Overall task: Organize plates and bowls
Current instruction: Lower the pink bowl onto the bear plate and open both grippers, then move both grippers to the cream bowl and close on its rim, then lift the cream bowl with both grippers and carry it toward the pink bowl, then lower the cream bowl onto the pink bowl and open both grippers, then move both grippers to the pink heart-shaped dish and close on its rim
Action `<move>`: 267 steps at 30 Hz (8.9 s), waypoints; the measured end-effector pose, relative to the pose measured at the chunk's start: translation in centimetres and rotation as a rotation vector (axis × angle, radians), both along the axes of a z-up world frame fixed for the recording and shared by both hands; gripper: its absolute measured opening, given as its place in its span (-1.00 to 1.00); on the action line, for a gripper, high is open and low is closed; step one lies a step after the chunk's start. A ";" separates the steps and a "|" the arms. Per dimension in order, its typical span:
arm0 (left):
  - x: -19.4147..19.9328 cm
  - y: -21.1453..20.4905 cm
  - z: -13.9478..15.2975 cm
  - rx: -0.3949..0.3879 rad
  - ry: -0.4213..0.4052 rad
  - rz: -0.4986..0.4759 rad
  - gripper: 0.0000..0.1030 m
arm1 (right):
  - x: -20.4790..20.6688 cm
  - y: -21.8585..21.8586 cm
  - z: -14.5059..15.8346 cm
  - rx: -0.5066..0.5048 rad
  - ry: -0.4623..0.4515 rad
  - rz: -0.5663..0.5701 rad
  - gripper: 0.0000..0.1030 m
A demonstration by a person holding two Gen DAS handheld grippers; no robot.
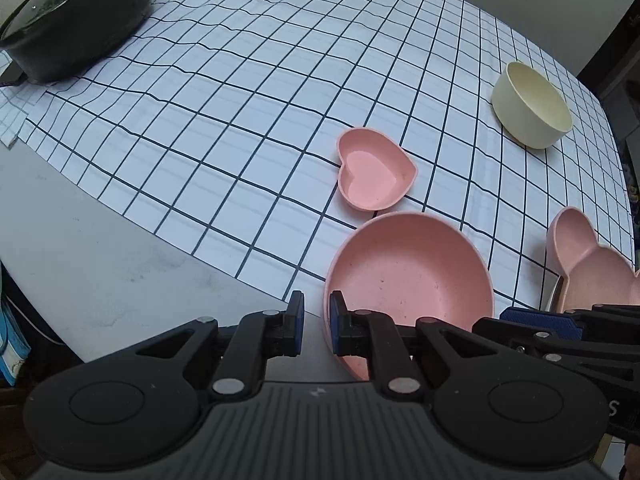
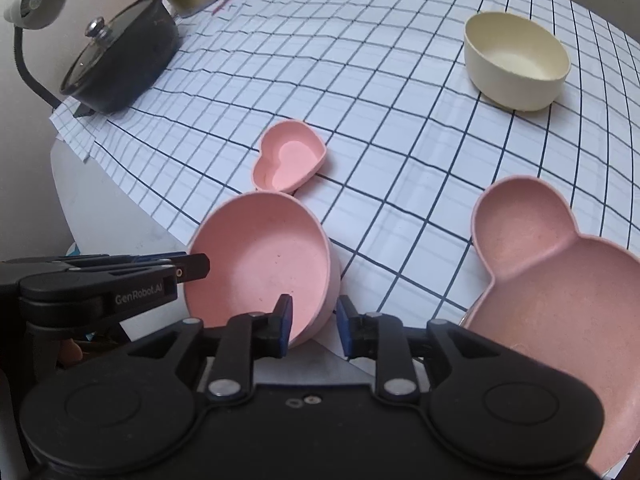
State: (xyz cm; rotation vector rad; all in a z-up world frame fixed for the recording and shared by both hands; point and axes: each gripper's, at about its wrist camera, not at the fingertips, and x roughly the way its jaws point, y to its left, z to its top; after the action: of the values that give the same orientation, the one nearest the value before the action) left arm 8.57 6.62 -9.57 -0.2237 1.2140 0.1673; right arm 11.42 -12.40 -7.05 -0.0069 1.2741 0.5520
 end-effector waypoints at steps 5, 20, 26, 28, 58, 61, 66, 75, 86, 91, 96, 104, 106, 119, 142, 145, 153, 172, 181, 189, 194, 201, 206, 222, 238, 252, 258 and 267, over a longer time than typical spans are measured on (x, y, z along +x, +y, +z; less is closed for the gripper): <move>-0.6 -0.6 1.4 -0.004 -0.029 -0.013 -0.75 | -0.3 -0.4 1.6 0.018 -0.032 -0.001 -0.34; -0.7 -4.1 7.3 -0.013 -0.178 -0.077 -0.70 | -1.0 -4.3 8.0 0.061 -0.234 -0.023 0.24; -0.3 -5.3 9.1 -0.023 -0.252 -0.063 0.06 | -1.1 -6.4 9.7 0.078 -0.298 -0.054 0.43; -0.2 -5.8 9.6 -0.010 -0.279 -0.057 0.31 | -1.1 -7.2 10.1 0.080 -0.324 -0.070 0.57; 21.1 -9.9 5.1 -0.076 -0.251 -0.342 0.50 | 14.0 -14.2 4.9 0.045 -0.255 -0.628 0.83; 23.0 -10.1 3.7 -0.076 -0.229 -0.362 0.50 | 15.4 -14.1 3.7 0.029 -0.231 -0.662 0.76; 25.7 -10.4 1.1 -0.083 -0.177 -0.369 0.50 | 17.3 -13.9 1.6 0.011 -0.186 -0.703 0.57; 28.4 -11.1 -2.0 -0.094 -0.123 -0.370 0.50 | 19.6 -13.7 -1.6 -0.028 -0.132 -0.733 0.08; 29.6 -11.0 -2.8 -0.160 -0.112 -0.360 -0.29 | 20.3 -12.5 -2.4 -0.009 -0.110 -0.682 -0.52; 29.5 -11.2 -2.8 -0.176 -0.110 -0.371 -0.65 | 20.6 -12.2 -2.3 -0.012 -0.116 -0.658 -0.78; 29.1 -11.7 -2.4 -0.170 -0.116 -0.380 -0.82 | 20.6 -12.3 -2.3 -0.012 -0.115 -0.649 -0.90; 27.3 -12.0 -1.2 -0.132 -0.122 -0.386 -0.84 | 19.7 -12.0 -1.6 -0.017 -0.132 -0.619 -0.90; 26.7 -11.9 -0.8 -0.126 -0.120 -0.380 -0.84 | 19.3 -11.8 -1.1 -0.015 -0.138 -0.606 -0.90; 20.2 -10.9 3.3 -0.091 -0.141 -0.303 -0.84 | 14.6 -11.3 2.6 0.027 -0.180 -0.480 -0.90; 5.4 -9.2 8.8 -0.011 -0.204 -0.106 -0.84 | 3.6 -9.2 7.1 0.070 -0.227 -0.231 -0.89; 4.1 -8.3 8.8 -0.001 -0.197 -0.076 -0.84 | 2.8 -8.3 7.1 0.077 -0.218 -0.195 -0.89; 1.9 -5.9 8.4 0.023 -0.168 -0.017 -0.84 | 1.6 -6.0 6.3 0.095 -0.181 -0.130 -0.89; -0.3 -1.6 5.6 0.032 -0.091 0.033 -0.84 | 0.0 -1.3 3.7 0.060 -0.108 -0.055 -0.88; -0.4 -1.1 4.3 0.024 -0.067 0.021 -0.84 | -0.4 -0.5 2.8 0.031 -0.089 -0.053 -0.88; -0.1 -0.9 3.5 0.015 -0.050 0.017 -0.84 | -0.3 -0.3 2.8 0.026 -0.092 -0.060 -0.86; -0.1 -0.8 3.5 0.014 -0.055 0.014 -0.83 | -0.3 -0.4 2.8 0.030 -0.089 -0.059 -0.79; -0.1 -0.5 4.3 0.031 -0.075 0.021 -0.83 | -0.1 -0.8 3.5 0.039 -0.096 -0.065 -0.62; -0.4 -0.4 5.6 0.043 -0.110 0.013 -0.82 | 0.2 -1.1 4.7 0.053 -0.114 -0.054 -0.57; 1.9 0.3 7.0 0.038 -0.187 -0.008 0.19 | 2.4 -1.6 7.2 0.076 -0.177 -0.048 -0.06; 9.7 5.1 2.3 -0.066 -0.113 -0.140 0.44 | 8.5 1.4 3.9 0.045 -0.113 -0.208 0.72; 12.1 5.2 -4.0 -0.145 -0.002 -0.195 0.42 | 11.6 2.9 -2.9 0.031 0.061 -0.313 0.17; 12.2 5.6 -4.6 -0.177 -0.007 -0.182 0.12 | 12.4 4.0 -4.3 0.048 0.109 -0.297 -0.19; 13.3 7.4 -5.0 -0.234 -0.002 -0.178 -0.51 | 12.8 4.9 -5.2 0.054 0.146 -0.261 -0.69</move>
State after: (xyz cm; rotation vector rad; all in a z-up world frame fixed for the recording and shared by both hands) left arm 21.88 13.99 -14.56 -0.3176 1.2444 -0.1309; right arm 24.22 -7.55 -12.29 0.2457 1.3761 0.3660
